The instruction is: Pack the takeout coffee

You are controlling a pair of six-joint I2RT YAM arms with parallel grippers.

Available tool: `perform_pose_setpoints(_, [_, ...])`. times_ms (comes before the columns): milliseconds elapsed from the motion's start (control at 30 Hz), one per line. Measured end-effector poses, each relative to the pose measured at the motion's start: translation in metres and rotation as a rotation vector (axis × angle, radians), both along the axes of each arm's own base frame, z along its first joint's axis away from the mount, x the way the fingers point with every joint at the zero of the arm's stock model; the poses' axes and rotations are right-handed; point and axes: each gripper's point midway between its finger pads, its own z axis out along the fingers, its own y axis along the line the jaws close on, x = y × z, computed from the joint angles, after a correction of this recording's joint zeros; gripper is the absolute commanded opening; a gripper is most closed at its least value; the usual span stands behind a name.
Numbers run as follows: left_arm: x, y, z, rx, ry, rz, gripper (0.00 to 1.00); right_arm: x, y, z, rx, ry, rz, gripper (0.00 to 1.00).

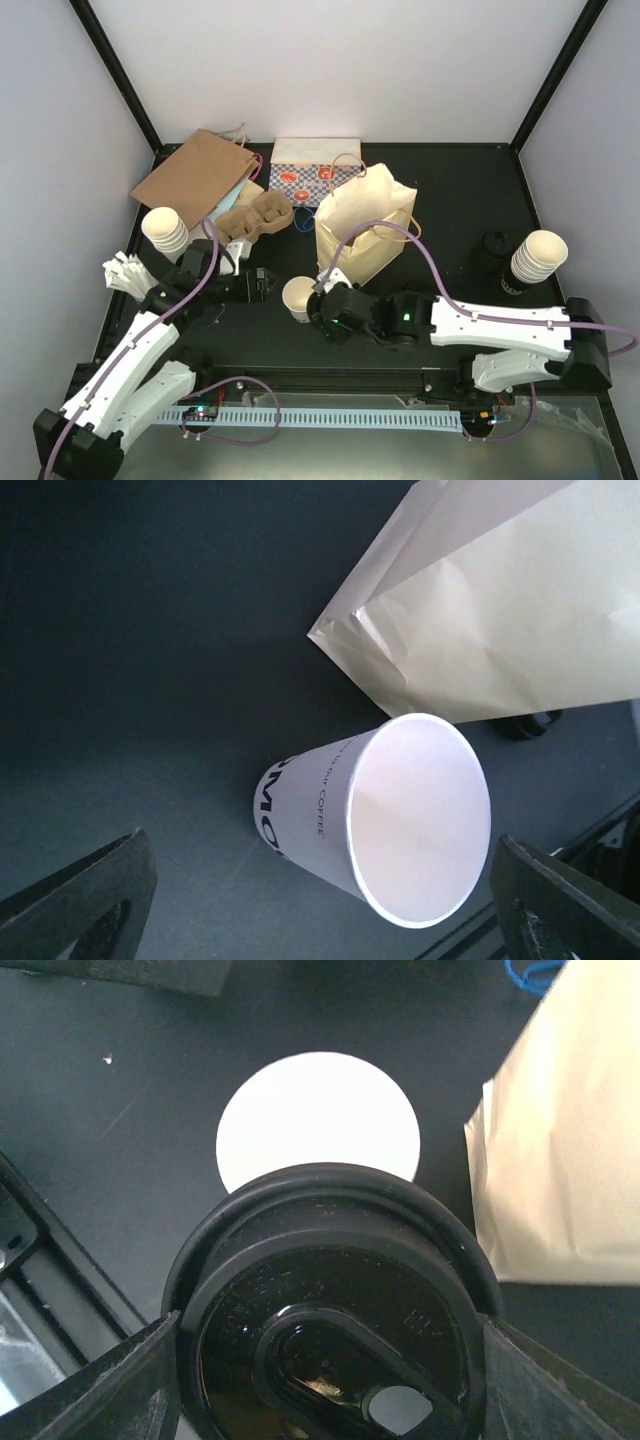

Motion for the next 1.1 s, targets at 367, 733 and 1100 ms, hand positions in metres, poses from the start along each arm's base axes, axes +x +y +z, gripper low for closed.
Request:
perform_pose_setpoints(367, [0.017, 0.015, -0.001, -0.106, 0.026, 0.091, 0.72, 0.021, 0.044, -0.011, -0.090, -0.105, 0.102, 0.76])
perform_pose_setpoints(733, [0.020, 0.019, -0.013, -0.153, 0.043, 0.137, 0.60, 0.049, 0.058, -0.020, -0.122, -0.101, 0.096, 0.76])
perform_pose_setpoints(1100, [0.021, 0.013, -0.021, -0.194, 0.066, 0.131, 0.51, 0.056, 0.065, -0.023, -0.131, -0.094, 0.110, 0.77])
